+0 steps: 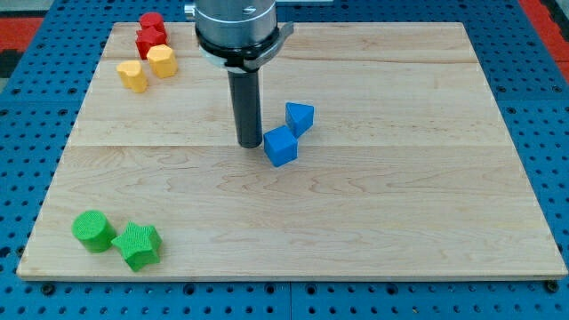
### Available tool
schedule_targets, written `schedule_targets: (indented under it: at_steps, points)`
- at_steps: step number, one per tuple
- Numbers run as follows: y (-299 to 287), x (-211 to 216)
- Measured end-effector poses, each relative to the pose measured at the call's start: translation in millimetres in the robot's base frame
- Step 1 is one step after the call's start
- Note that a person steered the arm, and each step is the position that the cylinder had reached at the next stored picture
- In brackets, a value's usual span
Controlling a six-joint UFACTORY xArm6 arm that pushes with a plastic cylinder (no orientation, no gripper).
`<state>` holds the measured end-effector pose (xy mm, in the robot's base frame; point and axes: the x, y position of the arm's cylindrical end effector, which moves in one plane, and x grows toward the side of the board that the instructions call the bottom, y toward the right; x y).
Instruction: Move the arm to the top left of the green circle
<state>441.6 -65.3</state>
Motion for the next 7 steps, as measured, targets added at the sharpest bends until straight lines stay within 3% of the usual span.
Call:
schedule_targets:
  at_steps: [1, 2, 5, 7]
  points:
    - [-40.0, -36.0]
    - [-5.8, -92.7]
    - [0.7, -110.8]
    - [2.5, -187.4]
